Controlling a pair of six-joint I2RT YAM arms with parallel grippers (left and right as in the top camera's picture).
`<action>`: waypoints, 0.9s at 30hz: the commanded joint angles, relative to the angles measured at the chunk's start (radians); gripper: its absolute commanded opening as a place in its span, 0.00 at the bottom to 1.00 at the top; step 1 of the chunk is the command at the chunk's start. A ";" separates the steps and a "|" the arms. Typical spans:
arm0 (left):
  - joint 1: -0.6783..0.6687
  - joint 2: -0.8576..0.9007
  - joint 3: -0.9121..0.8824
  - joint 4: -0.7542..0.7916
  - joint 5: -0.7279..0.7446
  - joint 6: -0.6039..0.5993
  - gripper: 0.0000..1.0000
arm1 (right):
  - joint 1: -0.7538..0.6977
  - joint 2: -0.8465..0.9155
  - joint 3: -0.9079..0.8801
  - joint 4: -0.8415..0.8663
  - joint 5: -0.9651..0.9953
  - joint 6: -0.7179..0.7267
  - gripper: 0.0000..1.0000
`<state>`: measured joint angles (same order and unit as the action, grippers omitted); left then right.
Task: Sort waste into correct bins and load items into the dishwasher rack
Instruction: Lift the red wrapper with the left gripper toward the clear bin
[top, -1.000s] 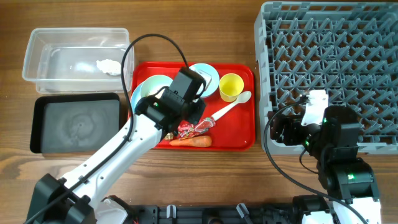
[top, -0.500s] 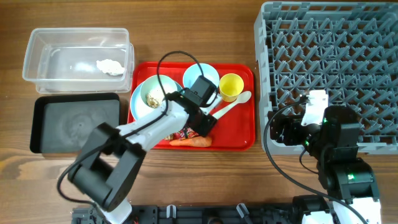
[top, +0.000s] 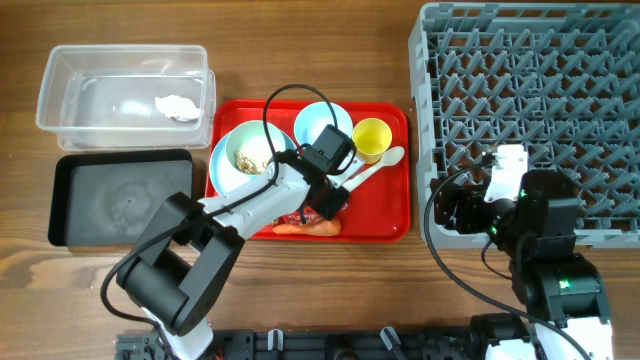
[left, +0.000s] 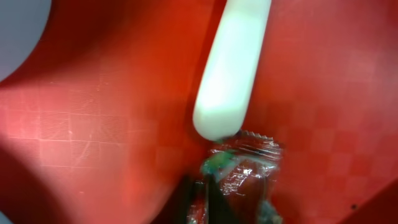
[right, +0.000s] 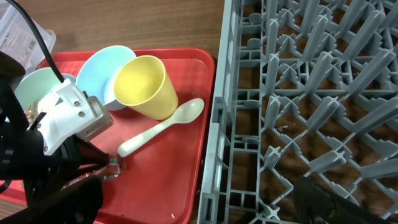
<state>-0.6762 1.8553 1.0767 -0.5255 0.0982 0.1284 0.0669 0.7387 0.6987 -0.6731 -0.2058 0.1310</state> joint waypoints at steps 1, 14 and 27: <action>-0.006 0.042 -0.009 -0.010 -0.077 -0.005 0.04 | 0.002 -0.003 0.027 0.002 -0.014 0.011 1.00; 0.022 -0.227 0.026 -0.073 -0.140 -0.063 0.04 | 0.002 -0.003 0.027 0.000 -0.014 0.011 0.99; 0.008 -0.134 0.022 -0.109 -0.009 0.017 0.63 | 0.002 -0.003 0.027 0.000 -0.014 0.011 1.00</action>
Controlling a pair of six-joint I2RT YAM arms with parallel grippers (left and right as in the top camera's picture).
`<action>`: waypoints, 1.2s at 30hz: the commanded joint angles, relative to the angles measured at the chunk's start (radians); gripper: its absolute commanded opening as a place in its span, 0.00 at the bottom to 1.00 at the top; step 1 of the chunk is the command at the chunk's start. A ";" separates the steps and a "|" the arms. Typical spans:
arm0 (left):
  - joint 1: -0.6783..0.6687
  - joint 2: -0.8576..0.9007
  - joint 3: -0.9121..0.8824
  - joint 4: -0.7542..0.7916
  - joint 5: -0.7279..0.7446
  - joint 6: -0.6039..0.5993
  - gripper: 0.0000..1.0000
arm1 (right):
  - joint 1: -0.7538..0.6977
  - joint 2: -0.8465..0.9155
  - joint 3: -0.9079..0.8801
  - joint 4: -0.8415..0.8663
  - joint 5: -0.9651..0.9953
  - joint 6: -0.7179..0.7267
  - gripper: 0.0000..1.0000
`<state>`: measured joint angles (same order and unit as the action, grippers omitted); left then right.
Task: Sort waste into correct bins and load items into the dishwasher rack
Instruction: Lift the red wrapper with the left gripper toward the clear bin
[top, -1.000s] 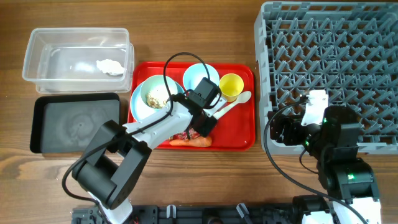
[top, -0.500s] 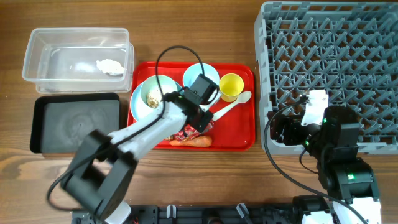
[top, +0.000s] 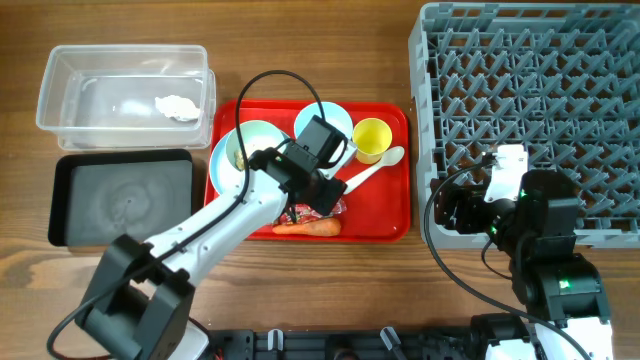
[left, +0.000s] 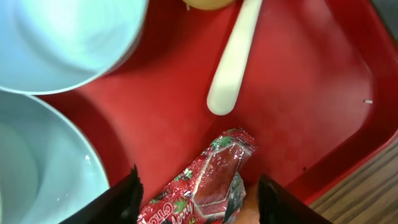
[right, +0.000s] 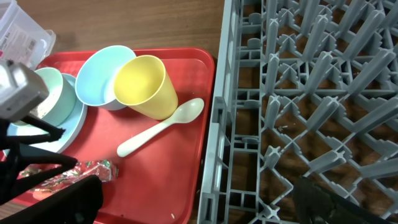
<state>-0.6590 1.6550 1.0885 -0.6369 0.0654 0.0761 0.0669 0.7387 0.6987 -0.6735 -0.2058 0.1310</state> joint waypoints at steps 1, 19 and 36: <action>-0.018 0.089 0.010 0.005 0.021 0.085 0.63 | 0.002 -0.003 0.027 0.000 -0.014 0.011 1.00; -0.110 0.251 0.010 0.061 -0.084 0.129 0.59 | 0.002 -0.003 0.027 0.002 -0.014 0.011 1.00; -0.109 0.114 0.094 0.057 -0.270 0.069 0.04 | 0.002 -0.003 0.027 -0.001 -0.013 0.029 1.00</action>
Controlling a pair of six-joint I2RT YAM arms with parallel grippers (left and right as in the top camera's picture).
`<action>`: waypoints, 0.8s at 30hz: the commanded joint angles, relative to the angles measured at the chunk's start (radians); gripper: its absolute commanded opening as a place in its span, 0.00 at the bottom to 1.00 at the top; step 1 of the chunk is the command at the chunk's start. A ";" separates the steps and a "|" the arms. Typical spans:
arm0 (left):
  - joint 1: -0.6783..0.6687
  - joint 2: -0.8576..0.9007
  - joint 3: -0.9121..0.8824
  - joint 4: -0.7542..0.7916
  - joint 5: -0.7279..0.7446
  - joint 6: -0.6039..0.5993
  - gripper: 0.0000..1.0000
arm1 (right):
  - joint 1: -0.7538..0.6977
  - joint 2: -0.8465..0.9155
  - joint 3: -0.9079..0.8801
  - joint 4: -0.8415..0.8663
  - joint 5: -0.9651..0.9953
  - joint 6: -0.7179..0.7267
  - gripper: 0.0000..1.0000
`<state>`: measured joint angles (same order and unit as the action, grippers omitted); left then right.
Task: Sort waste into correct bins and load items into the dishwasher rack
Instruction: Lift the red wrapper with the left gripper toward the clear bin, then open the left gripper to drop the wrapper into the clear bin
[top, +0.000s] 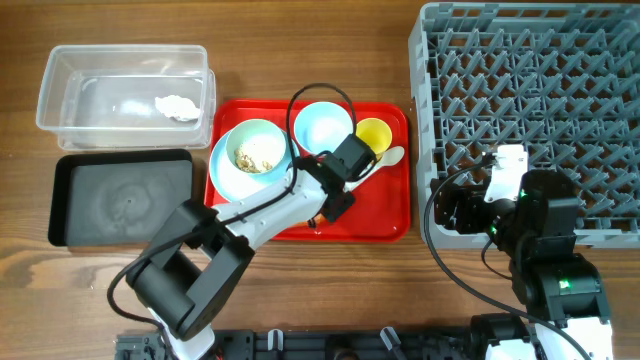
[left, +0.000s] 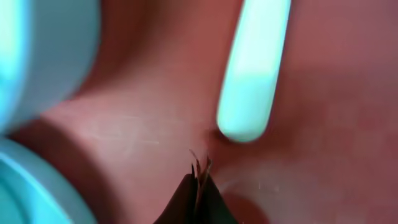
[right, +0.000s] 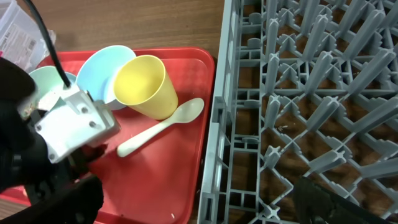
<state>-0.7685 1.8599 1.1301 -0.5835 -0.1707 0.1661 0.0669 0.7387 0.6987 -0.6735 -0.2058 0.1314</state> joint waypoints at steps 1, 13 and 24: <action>0.001 -0.121 0.058 0.003 -0.034 -0.021 0.04 | 0.002 -0.003 0.027 -0.001 -0.014 0.029 1.00; 0.396 -0.407 0.059 -0.015 -0.050 -0.206 0.04 | 0.002 -0.003 0.027 -0.002 -0.014 0.028 1.00; 0.856 -0.365 0.059 0.440 0.036 -0.228 0.05 | 0.002 -0.003 0.027 -0.001 -0.014 0.028 1.00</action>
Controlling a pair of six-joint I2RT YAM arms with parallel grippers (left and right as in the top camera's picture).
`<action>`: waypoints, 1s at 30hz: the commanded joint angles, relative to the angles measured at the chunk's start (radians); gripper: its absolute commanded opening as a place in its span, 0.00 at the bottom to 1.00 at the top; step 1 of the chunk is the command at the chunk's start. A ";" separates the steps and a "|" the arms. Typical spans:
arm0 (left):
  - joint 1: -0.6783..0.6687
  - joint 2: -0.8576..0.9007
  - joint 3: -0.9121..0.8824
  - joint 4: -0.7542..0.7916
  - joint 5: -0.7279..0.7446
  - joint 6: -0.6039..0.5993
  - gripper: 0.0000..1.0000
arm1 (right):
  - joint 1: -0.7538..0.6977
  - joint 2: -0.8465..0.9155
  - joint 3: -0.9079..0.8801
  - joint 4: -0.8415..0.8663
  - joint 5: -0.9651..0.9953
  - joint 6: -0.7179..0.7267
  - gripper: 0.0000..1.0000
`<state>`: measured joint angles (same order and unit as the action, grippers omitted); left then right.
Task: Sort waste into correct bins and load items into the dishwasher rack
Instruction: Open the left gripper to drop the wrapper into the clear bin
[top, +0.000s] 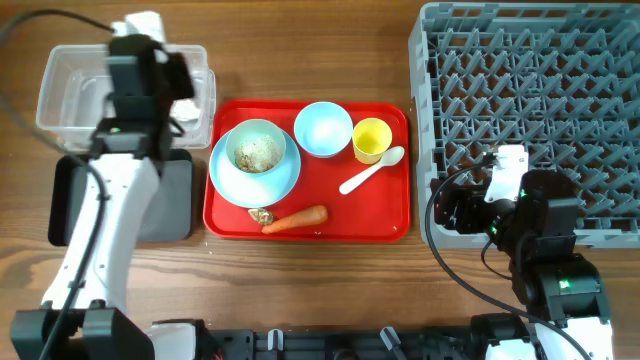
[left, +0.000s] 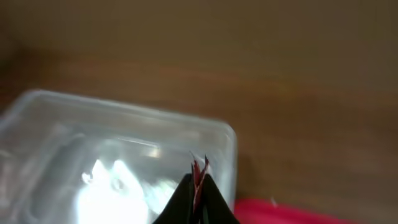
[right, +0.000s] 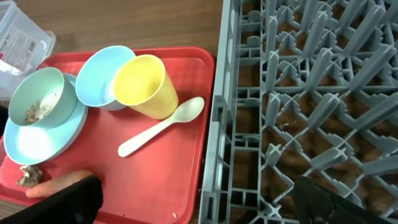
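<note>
My left gripper (left: 199, 180) is shut on a thin red candy wrapper (left: 199, 167), of which only an edge shows between the fingers. It hangs over the right end of the clear plastic bin (left: 93, 155), also seen from above (top: 70, 90). On the red tray (top: 390, 215) stay a blue plate (top: 225, 180) bearing a bowl with food scraps (top: 257, 152), a blue bowl (top: 322, 128), a yellow cup (top: 372, 139), a white spoon (top: 370, 170), a carrot (top: 295, 218) and a food scrap (top: 260, 214). My right gripper (right: 199, 208) is open and empty by the grey rack (top: 530, 90).
A black bin (top: 70, 200) lies in front of the clear bin, partly under my left arm. Something white and crumpled (left: 102, 180) lies in the clear bin. The rack's left wall stands close to the tray's right edge.
My left gripper was low on the red tray by the spoon's handle, shut on the wrapper. It is now at the far left over the clear bin, still holding the wrapper. The right arm is unmoved.
First my left gripper was low at the wrapper by the spoon's handle. Then it stood higher and open, the wrapper lying on the tray. Then it was down and shut on the wrapper. Now the wrapper is off the tray, over the clear bin.
</note>
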<state>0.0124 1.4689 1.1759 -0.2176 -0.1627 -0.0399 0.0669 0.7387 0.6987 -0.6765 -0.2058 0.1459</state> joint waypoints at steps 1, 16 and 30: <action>0.090 0.041 0.013 0.098 0.028 -0.022 0.05 | 0.002 -0.003 0.027 0.002 -0.014 0.013 1.00; 0.116 0.268 0.014 0.278 0.027 -0.021 0.66 | 0.002 -0.002 0.027 0.003 -0.013 0.014 1.00; -0.237 0.057 0.036 -0.242 0.410 -0.043 0.80 | 0.002 0.053 0.027 0.002 -0.014 0.014 1.00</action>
<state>-0.1341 1.5227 1.2041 -0.4225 0.1974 -0.0654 0.0669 0.7757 0.6987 -0.6762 -0.2058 0.1463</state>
